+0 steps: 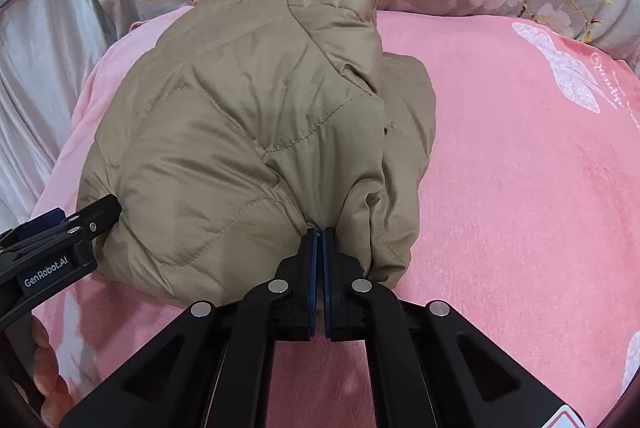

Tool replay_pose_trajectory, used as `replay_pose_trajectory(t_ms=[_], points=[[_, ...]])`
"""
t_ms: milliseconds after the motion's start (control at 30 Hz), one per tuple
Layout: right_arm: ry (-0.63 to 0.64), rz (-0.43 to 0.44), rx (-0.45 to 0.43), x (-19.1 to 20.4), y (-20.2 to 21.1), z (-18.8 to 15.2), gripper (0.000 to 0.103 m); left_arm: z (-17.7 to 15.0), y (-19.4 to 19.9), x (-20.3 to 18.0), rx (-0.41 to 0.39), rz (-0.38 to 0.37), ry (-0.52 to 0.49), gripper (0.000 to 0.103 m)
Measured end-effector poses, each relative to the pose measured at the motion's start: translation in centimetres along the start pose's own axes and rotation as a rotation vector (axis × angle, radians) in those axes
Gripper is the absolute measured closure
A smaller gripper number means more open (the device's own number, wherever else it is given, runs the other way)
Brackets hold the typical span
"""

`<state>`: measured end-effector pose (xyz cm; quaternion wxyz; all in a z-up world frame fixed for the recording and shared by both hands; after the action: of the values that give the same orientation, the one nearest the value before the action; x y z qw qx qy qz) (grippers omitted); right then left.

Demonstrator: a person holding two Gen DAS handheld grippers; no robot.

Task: Fold large clothes
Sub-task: 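Lower the folded end and open the right gripper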

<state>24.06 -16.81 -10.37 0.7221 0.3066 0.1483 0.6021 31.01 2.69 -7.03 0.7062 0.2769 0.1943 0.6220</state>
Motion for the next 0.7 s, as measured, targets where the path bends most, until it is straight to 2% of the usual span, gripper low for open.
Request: replay_pose_trajectory(t_ms=[333,533,633,700], points=[[0.012,-0.017,-0.012,0.4,-0.4,-0.7,0.103,-0.9,-0.4,-0.4,-0.005,0.026,-0.008,0.013],[-0.027,0.012,-0.04,0.2,3.3,-0.3,0.092,-1.0,1.5,-0.3,-0.028,0.05,-0.019,0.013],[-0.02,0.012,-0.07,0.1,5.4,-0.2,0.079,-1.4,3.0,-0.3,-0.041,0.053,0.001,0.014],[-0.049,0.015,-0.121,0.1,6.7,0.0,0.059,-1.7,3.8,-0.3,-0.051,0.055,0.011,0.014]])
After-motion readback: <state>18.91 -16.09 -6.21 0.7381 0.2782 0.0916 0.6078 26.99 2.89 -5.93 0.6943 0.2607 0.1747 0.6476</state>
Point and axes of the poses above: each gripper's, at about its wrist camera, not at the fingertips, and y roughly against the way its jaws point, x to its left, z to its top, the point moved 9 cm from there along -y, roughly the way its jaws point, and after that the axes turned 14 degrees about -x, right-handed, at the moved point
